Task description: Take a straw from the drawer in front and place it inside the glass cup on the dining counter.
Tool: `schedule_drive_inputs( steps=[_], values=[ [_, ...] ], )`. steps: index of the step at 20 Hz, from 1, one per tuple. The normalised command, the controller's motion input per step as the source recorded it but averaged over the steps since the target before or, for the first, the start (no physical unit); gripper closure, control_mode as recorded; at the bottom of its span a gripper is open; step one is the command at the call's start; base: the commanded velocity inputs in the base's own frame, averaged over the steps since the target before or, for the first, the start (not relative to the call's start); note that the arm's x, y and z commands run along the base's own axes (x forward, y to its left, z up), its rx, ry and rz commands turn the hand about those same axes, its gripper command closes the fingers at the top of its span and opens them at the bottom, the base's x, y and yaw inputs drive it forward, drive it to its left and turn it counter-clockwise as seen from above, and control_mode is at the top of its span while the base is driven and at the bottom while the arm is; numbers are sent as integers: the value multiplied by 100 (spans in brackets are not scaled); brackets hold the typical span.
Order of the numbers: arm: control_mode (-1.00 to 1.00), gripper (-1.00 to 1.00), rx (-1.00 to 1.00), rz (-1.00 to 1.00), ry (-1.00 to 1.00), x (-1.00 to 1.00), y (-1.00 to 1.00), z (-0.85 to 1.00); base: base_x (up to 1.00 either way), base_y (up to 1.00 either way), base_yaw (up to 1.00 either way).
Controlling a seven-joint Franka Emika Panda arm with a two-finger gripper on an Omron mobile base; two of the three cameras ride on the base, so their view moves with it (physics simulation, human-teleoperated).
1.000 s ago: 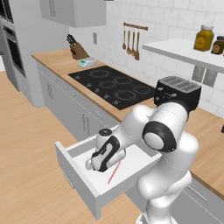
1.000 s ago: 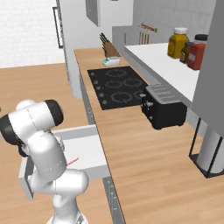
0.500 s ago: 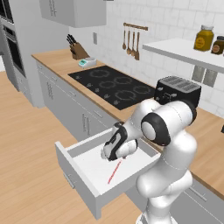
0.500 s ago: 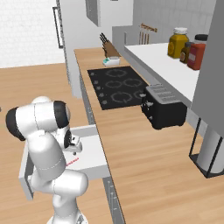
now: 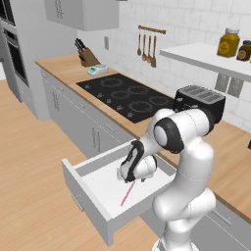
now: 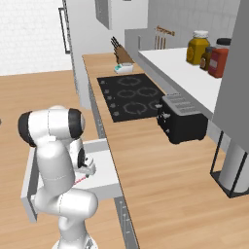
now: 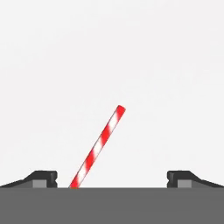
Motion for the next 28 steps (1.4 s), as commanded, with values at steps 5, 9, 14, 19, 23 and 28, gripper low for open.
schedule_drive_inputs(
  steps=[5, 9, 14, 19, 23, 28],
  values=[
    [-100, -100, 1, -5, 0, 16, 0, -34, 0, 0, 0],
    [-100, -100, 0, -5, 0, 8, 0, -35, 0, 0, 0],
    [-100, -100, 0, -4, 0, 1, 1, -33, 0, 0, 0],
    [-100, 100, 0, -5, 0, 0, 7, -30, 0, 0, 0],
    [-100, 100, 0, -6, 0, 0, 3, -30, 0, 0, 0],
    [-100, 100, 0, -5, 0, 6, 0, -30, 0, 0, 0]
  ],
)
